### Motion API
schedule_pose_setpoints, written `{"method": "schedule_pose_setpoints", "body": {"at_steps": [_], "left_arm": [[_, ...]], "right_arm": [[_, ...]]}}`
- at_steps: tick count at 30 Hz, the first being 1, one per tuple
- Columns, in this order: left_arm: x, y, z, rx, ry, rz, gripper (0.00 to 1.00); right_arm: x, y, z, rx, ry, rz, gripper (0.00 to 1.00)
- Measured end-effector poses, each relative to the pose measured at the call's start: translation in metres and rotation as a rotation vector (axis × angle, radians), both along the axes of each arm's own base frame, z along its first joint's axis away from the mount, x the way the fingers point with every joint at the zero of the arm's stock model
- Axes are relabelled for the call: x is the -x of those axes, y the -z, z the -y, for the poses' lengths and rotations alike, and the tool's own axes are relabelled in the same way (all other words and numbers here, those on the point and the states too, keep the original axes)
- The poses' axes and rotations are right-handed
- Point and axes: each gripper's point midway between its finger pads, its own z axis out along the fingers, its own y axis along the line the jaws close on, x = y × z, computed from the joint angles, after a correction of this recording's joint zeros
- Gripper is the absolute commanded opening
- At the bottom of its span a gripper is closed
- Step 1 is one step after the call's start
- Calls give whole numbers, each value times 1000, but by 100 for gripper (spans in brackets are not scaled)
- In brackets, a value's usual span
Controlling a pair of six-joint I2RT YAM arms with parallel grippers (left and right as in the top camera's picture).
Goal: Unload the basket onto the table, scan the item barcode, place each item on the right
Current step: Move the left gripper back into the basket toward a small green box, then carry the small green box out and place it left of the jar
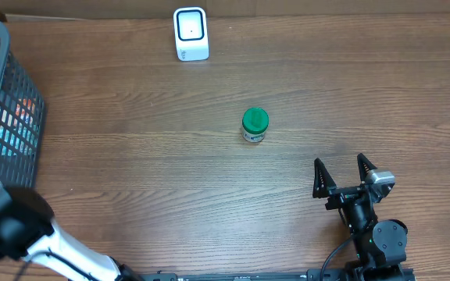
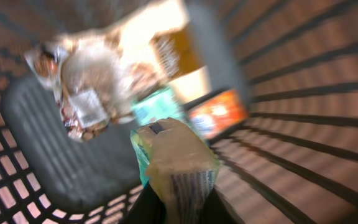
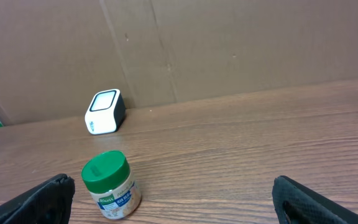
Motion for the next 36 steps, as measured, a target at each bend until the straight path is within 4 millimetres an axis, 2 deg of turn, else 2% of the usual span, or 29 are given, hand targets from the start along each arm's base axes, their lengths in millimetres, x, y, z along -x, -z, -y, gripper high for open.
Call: {"method": "schedule_pose_setpoints", "body": {"at_steps": [2, 4, 6, 8, 11, 15, 21, 24, 29, 33, 36], "left_arm": [[4, -44, 18, -51, 29, 94, 4], [9, -83, 45, -90, 80, 181, 4], [11, -108, 74, -113, 151, 233, 4], [9, -120, 108, -113, 237, 252, 4], [-1, -116, 162, -84, 402, 221, 5], [-20, -85, 224, -37, 592, 106, 4], [-40, -13, 317, -5, 847, -116, 4], [-49, 26, 356, 2, 944, -192, 4], [-52, 96, 406, 17, 1058, -321, 4], [-41, 144, 428, 36, 1096, -439, 5], [-33, 170, 441, 46, 1106, -508, 4]], "right_arm": [[0, 0, 0, 0, 0, -1, 100], [0, 0, 0, 0, 0, 0, 100], [0, 0, 0, 0, 0, 0, 100], [0, 0, 0, 0, 0, 0, 100], [0, 0, 0, 0, 0, 0, 100], [0, 0, 0, 0, 0, 0, 100], [0, 0, 0, 0, 0, 0, 100], [0, 0, 0, -1, 0, -1, 100], [0, 0, 0, 0, 0, -1, 100], [0, 0, 0, 0, 0, 0, 100], [0, 0, 0, 0, 0, 0, 100]]}}
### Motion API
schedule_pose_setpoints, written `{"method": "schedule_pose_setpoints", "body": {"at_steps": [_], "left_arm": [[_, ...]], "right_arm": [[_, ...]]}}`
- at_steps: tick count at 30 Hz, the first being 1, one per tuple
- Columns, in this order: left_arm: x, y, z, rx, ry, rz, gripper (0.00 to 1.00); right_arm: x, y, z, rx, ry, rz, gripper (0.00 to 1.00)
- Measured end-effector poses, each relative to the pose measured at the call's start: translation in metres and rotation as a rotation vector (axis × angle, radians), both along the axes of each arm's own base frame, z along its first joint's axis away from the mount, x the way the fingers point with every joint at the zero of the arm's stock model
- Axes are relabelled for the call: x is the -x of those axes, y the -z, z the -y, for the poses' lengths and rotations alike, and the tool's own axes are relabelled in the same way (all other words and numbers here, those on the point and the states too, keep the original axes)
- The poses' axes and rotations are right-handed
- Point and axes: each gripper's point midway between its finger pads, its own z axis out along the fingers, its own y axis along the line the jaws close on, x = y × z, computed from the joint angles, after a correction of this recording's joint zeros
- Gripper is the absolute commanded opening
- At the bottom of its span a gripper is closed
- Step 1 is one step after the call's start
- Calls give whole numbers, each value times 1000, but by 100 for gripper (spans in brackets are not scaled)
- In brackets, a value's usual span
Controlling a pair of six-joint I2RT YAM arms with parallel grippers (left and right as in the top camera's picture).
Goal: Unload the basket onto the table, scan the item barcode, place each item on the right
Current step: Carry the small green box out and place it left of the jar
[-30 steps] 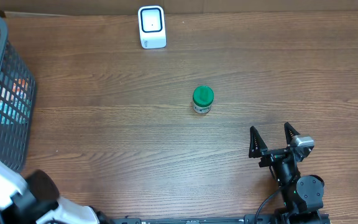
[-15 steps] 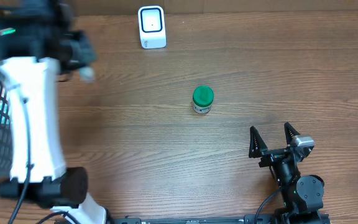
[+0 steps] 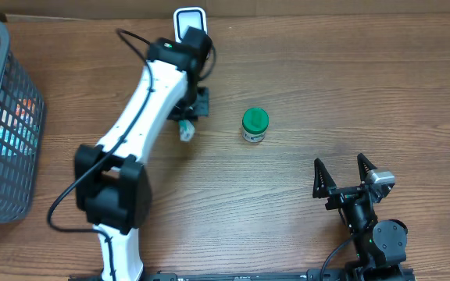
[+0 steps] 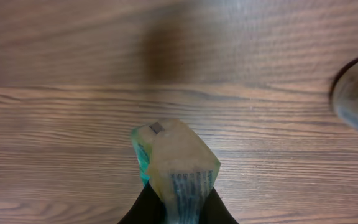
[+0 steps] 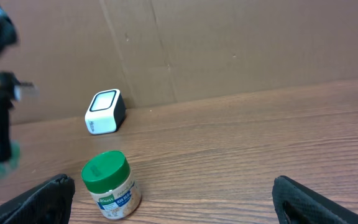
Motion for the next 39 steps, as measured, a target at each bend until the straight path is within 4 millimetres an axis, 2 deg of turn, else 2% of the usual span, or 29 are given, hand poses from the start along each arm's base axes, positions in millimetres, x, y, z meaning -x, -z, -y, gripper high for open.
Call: {"method": "schedule_pose_setpoints", "body": {"at_steps": [5, 8, 9, 10, 12, 13, 15, 22, 25, 27, 31, 35, 37, 39], "left_arm": [[2, 27, 22, -16, 28, -31, 4], [1, 36, 33, -16, 31, -28, 4], [1, 39, 35, -16, 33, -28, 8], [1, 40, 38, -15, 34, -26, 18], [-1, 42, 40, -11, 27, -19, 49], [-2, 42, 41, -9, 25, -13, 59], [-5, 42, 42, -4, 19, -2, 68], [-12, 42, 44, 5, 9, 26, 67], [-12, 35, 40, 0, 1, 20, 66], [-18, 23, 36, 3, -11, 36, 63], [-37, -19, 23, 32, -48, 118, 57], [-48, -86, -1, 79, -87, 258, 56], [-47, -121, -16, 99, -100, 331, 57], [-42, -163, -40, 115, -124, 417, 59]], "right_arm": [[0, 0, 0, 0, 0, 0, 100], [0, 0, 0, 0, 0, 0, 100], [0, 0, 0, 1, 0, -1, 100], [0, 0, 0, 0, 0, 0, 100], [0, 0, 0, 0, 0, 0, 100], [0, 0, 0, 0, 0, 0, 100], [0, 0, 0, 0, 0, 0, 100], [0, 0, 0, 0, 0, 0, 100], [0, 0, 0, 0, 0, -1, 100], [0, 0, 0, 0, 0, -1, 100], [0, 0, 0, 0, 0, 0, 100], [0, 0, 0, 1, 0, 0, 100], [0, 0, 0, 0, 0, 0, 100], [0, 0, 0, 1, 0, 0, 100]]}}
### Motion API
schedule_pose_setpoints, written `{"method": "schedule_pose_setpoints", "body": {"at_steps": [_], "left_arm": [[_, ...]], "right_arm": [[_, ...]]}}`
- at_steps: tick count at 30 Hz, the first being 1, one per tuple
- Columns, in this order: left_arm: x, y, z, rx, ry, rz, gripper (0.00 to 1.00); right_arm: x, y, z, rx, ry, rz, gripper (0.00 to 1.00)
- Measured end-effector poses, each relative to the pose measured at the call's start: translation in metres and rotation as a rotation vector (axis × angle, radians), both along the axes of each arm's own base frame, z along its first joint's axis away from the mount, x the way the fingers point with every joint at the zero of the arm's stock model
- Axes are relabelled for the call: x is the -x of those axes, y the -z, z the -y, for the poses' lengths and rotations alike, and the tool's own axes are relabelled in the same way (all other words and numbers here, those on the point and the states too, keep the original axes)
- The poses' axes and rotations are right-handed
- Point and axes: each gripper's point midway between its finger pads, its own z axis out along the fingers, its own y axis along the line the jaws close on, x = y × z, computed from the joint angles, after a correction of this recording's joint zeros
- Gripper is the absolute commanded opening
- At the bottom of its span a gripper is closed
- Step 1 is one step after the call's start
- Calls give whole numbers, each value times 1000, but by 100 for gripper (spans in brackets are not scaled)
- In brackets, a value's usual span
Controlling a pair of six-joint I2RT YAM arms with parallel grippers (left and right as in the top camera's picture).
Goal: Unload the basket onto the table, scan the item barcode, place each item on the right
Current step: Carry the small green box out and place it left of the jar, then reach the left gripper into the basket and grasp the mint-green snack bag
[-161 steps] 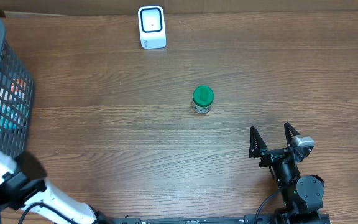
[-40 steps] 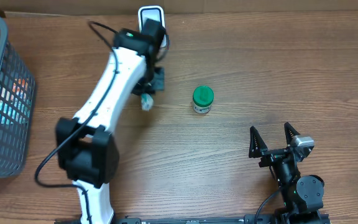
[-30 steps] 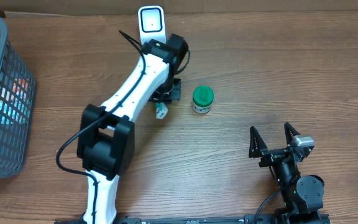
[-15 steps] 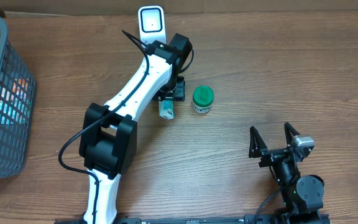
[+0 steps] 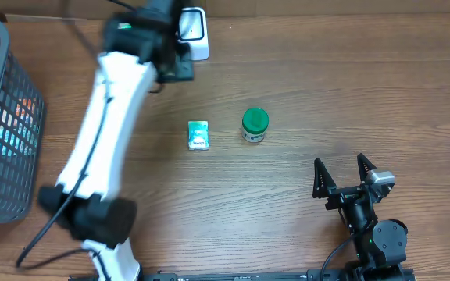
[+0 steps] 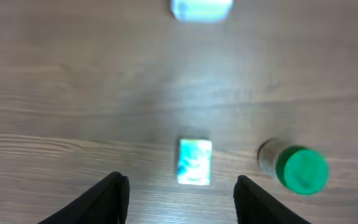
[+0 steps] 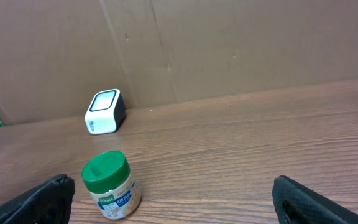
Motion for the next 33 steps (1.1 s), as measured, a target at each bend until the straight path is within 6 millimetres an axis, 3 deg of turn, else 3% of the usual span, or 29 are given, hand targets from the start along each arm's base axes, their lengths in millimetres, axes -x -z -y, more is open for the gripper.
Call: {"method": "schedule_pose_setpoints", "body": {"at_steps": [5, 6, 9, 12, 17, 22, 27, 33], "left_arm": [[18, -63, -60, 10, -100, 142, 68], [25, -78, -83, 7, -144, 180, 69], [40, -99, -139, -6, -275, 236, 73], [57, -106, -197, -27, -423, 255, 75], [89, -100, -281, -31, -677, 234, 77], [116, -85, -337, 12, -856, 205, 77], [128, -56, -371, 49, -951, 122, 75], [118, -8, -387, 91, -969, -11, 74]], "right_arm": [[0, 0, 0, 0, 0, 0, 100], [0, 0, 0, -1, 0, -1, 100], [0, 0, 0, 0, 0, 0, 100], [0, 0, 0, 0, 0, 0, 100], [0, 0, 0, 0, 0, 0, 100], [0, 0, 0, 0, 0, 0, 100], [0, 0, 0, 0, 0, 0, 100], [0, 0, 0, 0, 0, 0, 100]]}}
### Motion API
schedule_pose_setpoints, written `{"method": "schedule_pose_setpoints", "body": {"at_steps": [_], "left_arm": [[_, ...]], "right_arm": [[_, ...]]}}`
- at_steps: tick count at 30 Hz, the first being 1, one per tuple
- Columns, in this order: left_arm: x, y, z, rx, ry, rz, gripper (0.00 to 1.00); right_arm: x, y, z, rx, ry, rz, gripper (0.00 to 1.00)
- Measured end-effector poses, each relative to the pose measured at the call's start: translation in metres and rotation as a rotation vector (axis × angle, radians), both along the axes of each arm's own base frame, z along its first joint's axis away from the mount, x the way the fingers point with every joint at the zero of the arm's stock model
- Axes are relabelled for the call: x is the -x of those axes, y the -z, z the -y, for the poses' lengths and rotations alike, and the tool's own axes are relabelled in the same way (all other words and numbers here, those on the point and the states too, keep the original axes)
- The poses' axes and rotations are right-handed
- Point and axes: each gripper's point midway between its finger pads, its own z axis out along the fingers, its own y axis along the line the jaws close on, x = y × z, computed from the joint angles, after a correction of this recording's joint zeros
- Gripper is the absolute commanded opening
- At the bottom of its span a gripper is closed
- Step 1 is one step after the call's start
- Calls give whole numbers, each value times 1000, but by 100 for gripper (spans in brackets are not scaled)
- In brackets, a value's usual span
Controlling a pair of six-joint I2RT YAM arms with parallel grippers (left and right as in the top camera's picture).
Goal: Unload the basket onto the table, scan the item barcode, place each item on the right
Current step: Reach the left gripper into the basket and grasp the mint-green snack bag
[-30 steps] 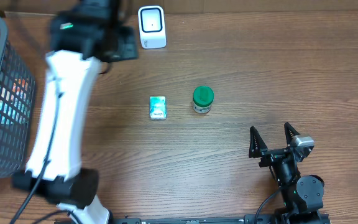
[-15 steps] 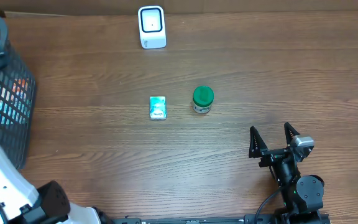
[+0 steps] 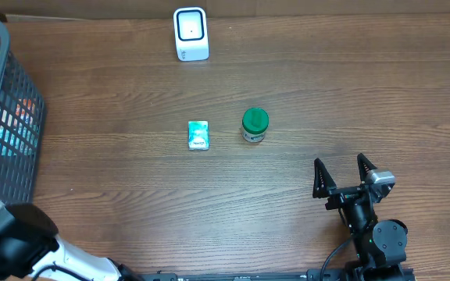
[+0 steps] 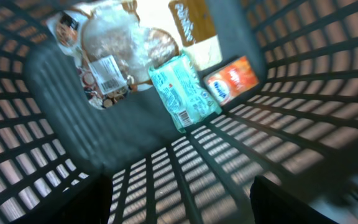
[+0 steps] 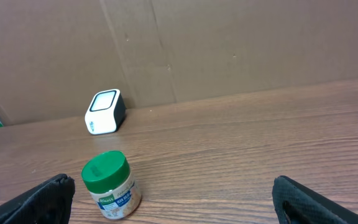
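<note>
The white barcode scanner [image 3: 191,33] stands at the table's far edge, also seen in the right wrist view as the scanner [image 5: 104,112]. A small teal packet [image 3: 199,135] lies flat mid-table, left of a green-lidded jar [image 3: 255,125]. My left gripper [image 4: 182,208] is open and empty, looking down into the grey mesh basket [image 4: 291,62] at another teal packet [image 4: 185,90], an orange packet [image 4: 232,81] and a clear bag with a barcode label [image 4: 104,68]. My right gripper [image 5: 179,205] rests open near the table's front right, facing the jar [image 5: 110,185].
The basket [image 3: 14,117] stands at the table's left edge. My left arm's link [image 3: 10,242] shows at the bottom left corner of the overhead view. A cardboard wall [image 5: 229,43] stands behind the scanner.
My left arm was stretched over the table near the scanner with its open gripper above the teal packet. Now it is over the basket, still open. Packet, jar and right arm have not moved.
My left gripper was shut on a teal packet inside the basket. Then it held that packet over the table just below the scanner. Then the packet lay on the table left of the jar with the gripper open above it. Now the gripper is over the basket, empty.
</note>
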Motion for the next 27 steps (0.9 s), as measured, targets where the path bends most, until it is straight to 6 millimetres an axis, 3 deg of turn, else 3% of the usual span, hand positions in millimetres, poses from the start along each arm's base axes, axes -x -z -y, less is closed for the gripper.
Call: {"method": "schedule_pose_setpoints", "body": {"at_steps": [4, 7, 11, 27], "left_arm": [[-10, 32, -10, 50, -13, -53, 74], [-16, 52, -18, 75, -26, -78, 85], [-22, 74, -26, 92, -38, -102, 92], [-37, 158, -49, 116, -51, -135, 94]], "right_arm": [[0, 0, 0, -1, 0, -1, 100], [0, 0, 0, -1, 0, 0, 100], [0, 0, 0, -1, 0, 0, 100], [0, 0, 0, 0, 0, 0, 100]]}}
